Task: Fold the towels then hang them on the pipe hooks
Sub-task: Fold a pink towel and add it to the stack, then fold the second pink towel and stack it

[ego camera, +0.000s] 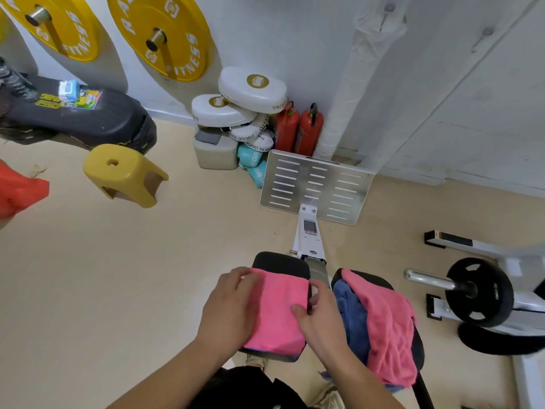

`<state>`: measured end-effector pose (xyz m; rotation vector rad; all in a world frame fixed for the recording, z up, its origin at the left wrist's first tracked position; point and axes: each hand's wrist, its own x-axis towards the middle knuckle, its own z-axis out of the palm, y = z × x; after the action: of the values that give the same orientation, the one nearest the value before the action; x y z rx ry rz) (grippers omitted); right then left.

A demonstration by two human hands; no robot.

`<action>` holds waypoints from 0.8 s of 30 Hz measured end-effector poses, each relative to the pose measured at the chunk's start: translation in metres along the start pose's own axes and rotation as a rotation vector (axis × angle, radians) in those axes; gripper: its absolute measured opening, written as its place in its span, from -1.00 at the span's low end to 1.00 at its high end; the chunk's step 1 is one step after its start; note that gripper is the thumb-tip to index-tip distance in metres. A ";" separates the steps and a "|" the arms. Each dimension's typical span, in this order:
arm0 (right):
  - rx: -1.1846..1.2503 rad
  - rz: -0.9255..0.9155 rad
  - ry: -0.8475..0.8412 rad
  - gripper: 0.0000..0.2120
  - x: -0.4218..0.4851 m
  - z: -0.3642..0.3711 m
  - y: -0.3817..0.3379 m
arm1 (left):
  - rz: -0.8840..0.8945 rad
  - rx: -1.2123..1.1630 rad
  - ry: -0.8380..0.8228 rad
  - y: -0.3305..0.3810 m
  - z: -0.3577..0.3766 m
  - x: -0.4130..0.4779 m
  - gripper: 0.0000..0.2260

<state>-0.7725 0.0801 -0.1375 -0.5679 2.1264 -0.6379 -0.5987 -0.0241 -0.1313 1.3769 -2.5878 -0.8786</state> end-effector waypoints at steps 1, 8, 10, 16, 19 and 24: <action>-0.055 -0.068 -0.007 -0.37 -0.001 -0.002 0.001 | 0.118 0.040 -0.050 0.000 0.000 0.000 -0.49; -0.356 -0.144 -0.277 -0.22 -0.002 -0.005 0.012 | 0.122 0.161 -0.360 -0.009 0.004 0.000 -0.29; -0.430 -0.142 -0.269 -0.21 -0.001 -0.006 0.012 | 0.181 0.237 -0.349 -0.009 0.008 -0.002 -0.29; -0.322 -0.201 -0.136 -0.57 -0.022 -0.040 0.007 | 0.267 0.483 -0.257 0.037 0.007 0.005 -0.46; -0.196 -0.220 0.032 -0.75 -0.043 -0.073 0.025 | 0.350 0.365 -0.289 0.091 0.015 0.011 -0.50; 0.018 -0.108 0.258 -0.84 -0.075 -0.130 0.079 | 0.251 -0.075 -0.542 0.193 0.060 0.008 -0.89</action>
<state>-0.8497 0.2170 -0.0738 -0.6213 2.3386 -0.8282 -0.7647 0.0799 -0.0823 0.8496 -2.9701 -1.4471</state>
